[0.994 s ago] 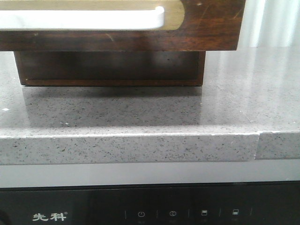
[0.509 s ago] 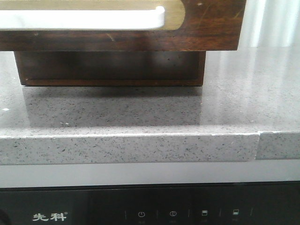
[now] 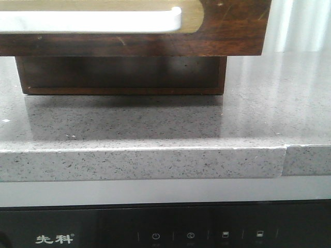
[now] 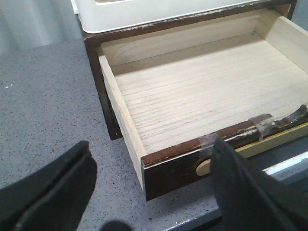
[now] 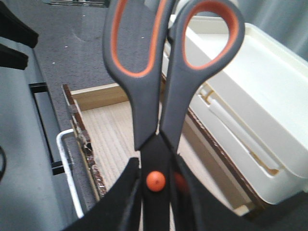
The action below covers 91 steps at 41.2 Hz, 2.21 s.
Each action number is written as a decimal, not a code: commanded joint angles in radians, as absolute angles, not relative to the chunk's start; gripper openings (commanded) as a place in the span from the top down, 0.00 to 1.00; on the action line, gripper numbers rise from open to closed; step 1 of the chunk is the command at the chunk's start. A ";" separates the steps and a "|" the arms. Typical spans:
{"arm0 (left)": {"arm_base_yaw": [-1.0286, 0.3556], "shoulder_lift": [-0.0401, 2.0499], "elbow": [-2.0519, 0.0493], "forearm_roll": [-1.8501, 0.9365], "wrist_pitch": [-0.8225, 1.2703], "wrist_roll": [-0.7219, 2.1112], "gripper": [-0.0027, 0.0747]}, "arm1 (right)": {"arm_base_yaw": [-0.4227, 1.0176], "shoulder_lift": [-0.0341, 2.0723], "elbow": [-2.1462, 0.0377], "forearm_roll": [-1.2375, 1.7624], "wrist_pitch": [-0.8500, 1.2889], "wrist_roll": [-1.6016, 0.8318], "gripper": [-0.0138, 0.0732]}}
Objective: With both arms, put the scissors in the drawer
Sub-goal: 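Carry the scissors with the right gripper over the open drawer, then lower the scissors into the drawer and open the right gripper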
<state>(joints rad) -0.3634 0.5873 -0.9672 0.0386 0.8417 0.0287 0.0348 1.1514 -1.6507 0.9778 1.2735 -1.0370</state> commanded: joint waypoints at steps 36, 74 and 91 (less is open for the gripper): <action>-0.372 0.598 -0.998 0.026 0.755 0.021 0.33 | 0.563 1.687 -1.888 0.439 0.986 -0.940 0.77; -0.372 0.598 -0.998 0.026 0.755 0.021 0.33 | 0.562 1.692 -1.888 0.339 1.019 -0.789 0.28; -0.372 0.598 -0.998 0.026 0.755 0.021 0.33 | 0.558 1.376 -1.865 0.018 1.170 -0.171 0.28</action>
<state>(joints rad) -0.3634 0.5873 -0.9672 0.0340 0.8413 0.0287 0.5621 1.4754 -1.8509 0.0702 1.1531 -0.2819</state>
